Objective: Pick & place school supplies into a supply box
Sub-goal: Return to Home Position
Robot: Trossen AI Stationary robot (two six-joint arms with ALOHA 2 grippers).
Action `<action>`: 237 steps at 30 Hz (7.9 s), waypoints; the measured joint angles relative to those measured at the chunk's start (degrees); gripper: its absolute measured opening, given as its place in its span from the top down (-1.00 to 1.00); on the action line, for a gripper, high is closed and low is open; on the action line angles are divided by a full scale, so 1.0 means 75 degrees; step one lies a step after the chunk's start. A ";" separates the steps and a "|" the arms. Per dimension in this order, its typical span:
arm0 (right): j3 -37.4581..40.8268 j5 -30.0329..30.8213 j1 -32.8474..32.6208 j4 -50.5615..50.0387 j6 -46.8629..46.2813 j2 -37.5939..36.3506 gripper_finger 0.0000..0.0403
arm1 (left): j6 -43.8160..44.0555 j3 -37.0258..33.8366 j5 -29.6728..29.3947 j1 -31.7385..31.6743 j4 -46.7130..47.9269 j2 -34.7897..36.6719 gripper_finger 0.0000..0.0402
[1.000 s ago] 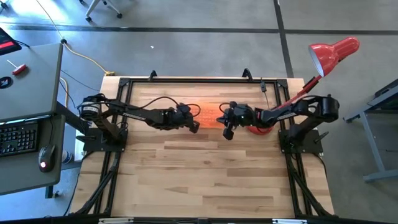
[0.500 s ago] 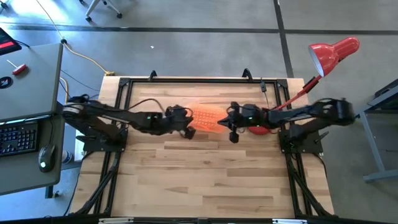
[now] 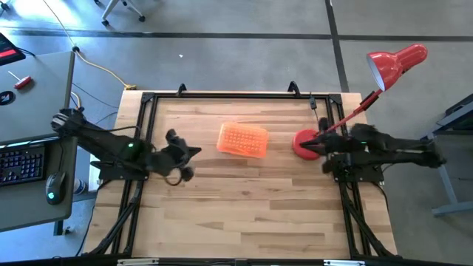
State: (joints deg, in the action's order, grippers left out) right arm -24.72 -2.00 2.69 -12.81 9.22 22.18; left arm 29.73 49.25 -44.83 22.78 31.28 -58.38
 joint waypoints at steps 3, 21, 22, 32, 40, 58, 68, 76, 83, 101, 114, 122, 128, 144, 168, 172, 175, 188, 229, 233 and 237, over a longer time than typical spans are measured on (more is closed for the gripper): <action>0.0520 -0.0175 -0.0036 0.0436 0.0007 -0.1236 1.00 | -0.0360 -0.0634 0.0021 0.0373 -0.0375 0.0831 0.94; 0.3207 -0.0181 -0.0022 0.3209 -0.0435 -0.2624 1.00 | -0.3032 -0.6124 0.1646 0.0464 -0.6460 0.5635 0.95; 0.3220 -0.0084 -0.0022 0.3179 -0.0418 -0.2628 1.00 | -0.3103 -0.6265 0.1618 0.0464 -0.6532 0.5775 0.94; 0.3213 -0.0075 -0.0010 0.3324 -0.0167 -0.2615 1.00 | -0.5599 -0.6429 0.1581 0.0461 -0.5983 0.7444 0.95; 0.3210 0.0371 -0.0010 0.2622 -0.0304 -0.2601 1.00 | -0.3503 -0.6435 0.2807 0.0464 -0.4630 0.7433 0.81; 0.3210 0.0271 -0.0010 0.2447 -0.0001 -0.2569 1.00 | -0.3088 -0.6449 0.3360 0.0464 -0.4542 0.6719 0.78; 0.3210 0.0271 -0.0011 0.2449 -0.0020 -0.2569 1.00 | -0.3120 -0.6452 0.3333 0.0464 -0.4550 0.6714 0.78; 0.3207 0.0271 -0.0010 0.2449 -0.0021 -0.2569 1.00 | -0.3123 -0.6455 0.3327 0.0464 -0.4553 0.6714 0.78; 0.3207 0.0271 -0.0010 0.2449 -0.0021 -0.2569 1.00 | -0.3122 -0.6455 0.3324 0.0464 -0.4556 0.6714 0.78; 0.3207 0.0271 -0.0010 0.2449 -0.0021 -0.2569 1.00 | -0.3121 -0.6455 0.3313 0.0464 -0.4556 0.6714 0.78; 0.3207 0.0271 -0.0010 0.2449 -0.0021 -0.2566 1.00 | -0.3120 -0.6455 0.3313 0.0464 -0.4556 0.6714 0.78; 0.3207 0.0271 -0.0010 0.2449 -0.0021 -0.2566 1.00 | -0.3123 -0.6456 0.3313 0.0464 -0.4556 0.6714 0.78; 0.3207 0.0268 -0.0010 0.2449 -0.0021 -0.2566 1.00 | -0.3123 -0.6458 0.3313 0.0464 -0.4556 0.6714 0.78; 0.3207 0.0268 -0.0010 0.2449 -0.0021 -0.2566 1.00 | -0.3123 -0.6458 0.3313 0.0464 -0.4556 0.6714 0.78; 0.3207 0.0268 -0.0011 0.2449 -0.0021 -0.2566 1.00 | -0.3121 -0.6458 0.3313 0.0465 -0.4556 0.6716 0.78; 0.3207 0.0268 -0.0013 0.2449 -0.0021 -0.2566 1.00 | -0.3123 -0.6458 0.3313 0.0466 -0.4556 0.6717 0.78; 0.3207 0.0268 -0.0010 0.2449 -0.0021 -0.2566 1.00 | -0.3121 -0.6458 0.3313 0.0464 -0.4556 0.6716 0.78; 0.3205 0.0268 -0.0010 0.2449 -0.0021 -0.2566 1.00 | -0.3120 -0.6458 0.3313 0.0464 -0.4556 0.6716 0.78; 0.3207 0.0268 -0.0011 0.2449 -0.0021 -0.2566 1.00 | -0.3123 -0.6458 0.3313 0.0465 -0.4556 0.6717 0.78; 0.3204 0.0268 -0.0011 0.2449 -0.0021 -0.2566 1.00 | -0.3123 -0.6458 0.3313 0.0464 -0.4556 0.6717 0.78; 0.3207 0.0268 -0.0013 0.2449 -0.0021 -0.2566 1.00 | -0.3120 -0.6458 0.3313 0.0465 -0.4556 0.6714 0.78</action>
State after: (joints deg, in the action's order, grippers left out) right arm -0.67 0.01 2.59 5.56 9.06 2.94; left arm 6.33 0.82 -19.99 26.27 -2.90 -8.03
